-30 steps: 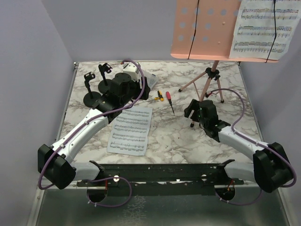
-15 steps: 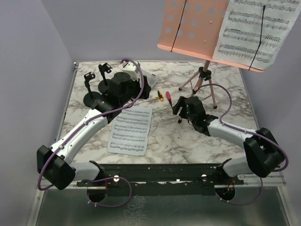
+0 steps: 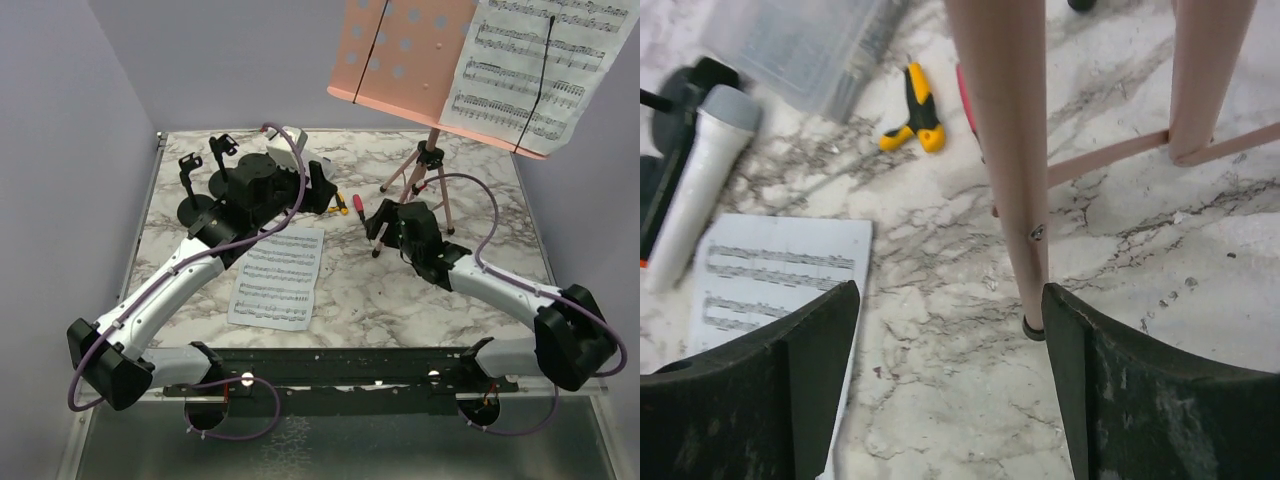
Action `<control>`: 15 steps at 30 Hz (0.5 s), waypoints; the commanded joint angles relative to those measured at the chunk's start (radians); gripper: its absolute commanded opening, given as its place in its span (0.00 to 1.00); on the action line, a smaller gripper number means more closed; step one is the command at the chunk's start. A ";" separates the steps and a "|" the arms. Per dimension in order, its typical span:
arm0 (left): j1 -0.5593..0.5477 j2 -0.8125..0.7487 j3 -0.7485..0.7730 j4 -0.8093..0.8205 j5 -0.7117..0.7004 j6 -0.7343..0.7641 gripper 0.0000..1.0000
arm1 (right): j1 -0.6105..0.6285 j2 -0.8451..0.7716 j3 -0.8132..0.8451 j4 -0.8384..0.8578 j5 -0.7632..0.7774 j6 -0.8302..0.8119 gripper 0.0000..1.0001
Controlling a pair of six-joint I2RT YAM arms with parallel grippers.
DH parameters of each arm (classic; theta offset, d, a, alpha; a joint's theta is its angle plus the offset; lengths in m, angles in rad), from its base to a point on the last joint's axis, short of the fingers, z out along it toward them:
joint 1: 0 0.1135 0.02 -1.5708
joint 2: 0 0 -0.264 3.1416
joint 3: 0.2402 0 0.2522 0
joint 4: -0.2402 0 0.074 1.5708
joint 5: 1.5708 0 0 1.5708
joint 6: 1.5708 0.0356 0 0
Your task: Pack up the instrument practice props
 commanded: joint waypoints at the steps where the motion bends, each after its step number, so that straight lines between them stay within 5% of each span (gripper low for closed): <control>1: -0.058 -0.035 0.061 0.044 0.084 0.019 0.70 | 0.010 -0.159 -0.014 -0.074 0.052 -0.050 0.78; 8: -0.189 0.018 0.164 0.066 0.072 0.023 0.70 | 0.010 -0.429 0.011 -0.328 0.081 -0.186 0.78; 15: -0.275 0.109 0.313 0.064 0.001 0.012 0.70 | 0.011 -0.655 0.206 -0.678 0.090 -0.334 0.81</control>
